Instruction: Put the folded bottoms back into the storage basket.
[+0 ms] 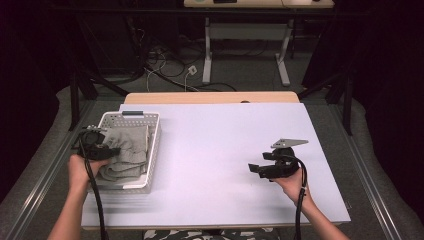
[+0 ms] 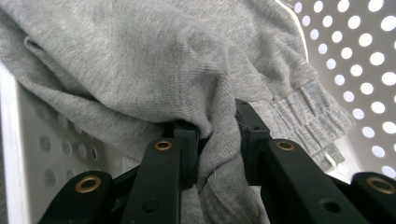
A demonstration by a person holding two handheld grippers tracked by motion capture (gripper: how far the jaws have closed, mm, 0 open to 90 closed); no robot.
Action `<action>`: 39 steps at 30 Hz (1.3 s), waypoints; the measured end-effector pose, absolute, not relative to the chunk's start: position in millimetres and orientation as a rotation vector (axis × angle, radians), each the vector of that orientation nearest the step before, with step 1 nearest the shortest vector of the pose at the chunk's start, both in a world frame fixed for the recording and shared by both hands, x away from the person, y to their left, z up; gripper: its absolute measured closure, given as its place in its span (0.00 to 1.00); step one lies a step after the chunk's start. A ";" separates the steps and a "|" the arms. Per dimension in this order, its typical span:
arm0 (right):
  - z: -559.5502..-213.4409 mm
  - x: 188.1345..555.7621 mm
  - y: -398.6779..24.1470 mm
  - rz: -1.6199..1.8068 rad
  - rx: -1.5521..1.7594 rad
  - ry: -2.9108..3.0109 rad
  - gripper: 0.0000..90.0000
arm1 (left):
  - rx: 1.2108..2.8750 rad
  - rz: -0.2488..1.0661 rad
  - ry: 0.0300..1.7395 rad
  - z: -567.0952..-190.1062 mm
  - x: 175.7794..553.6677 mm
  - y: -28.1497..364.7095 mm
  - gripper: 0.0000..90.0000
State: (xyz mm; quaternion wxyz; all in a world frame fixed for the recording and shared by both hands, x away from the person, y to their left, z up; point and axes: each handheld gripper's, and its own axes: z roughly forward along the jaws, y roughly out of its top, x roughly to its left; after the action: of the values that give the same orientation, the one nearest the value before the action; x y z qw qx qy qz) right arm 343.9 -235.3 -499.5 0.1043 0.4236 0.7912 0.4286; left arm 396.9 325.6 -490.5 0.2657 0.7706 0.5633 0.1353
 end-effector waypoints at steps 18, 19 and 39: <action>-499.6 344.4 -236.3 1.272 1.237 2.338 0.25 | 2.161 0.336 1.581 -492.7 405.6 322.7 0.79; -499.4 344.4 -236.3 1.272 1.239 2.337 0.25 | 2.167 0.334 1.589 -493.0 405.7 323.6 0.78; -492.9 342.7 -242.1 1.271 1.235 2.324 0.22 | 2.139 0.422 1.533 -474.6 368.9 331.4 0.16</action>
State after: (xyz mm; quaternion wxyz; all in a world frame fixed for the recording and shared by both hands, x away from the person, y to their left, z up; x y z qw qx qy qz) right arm 342.7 -242.1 -492.9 0.1092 0.4199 0.7905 0.4323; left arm 368.9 331.4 -474.6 0.2360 0.7800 0.5589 0.1538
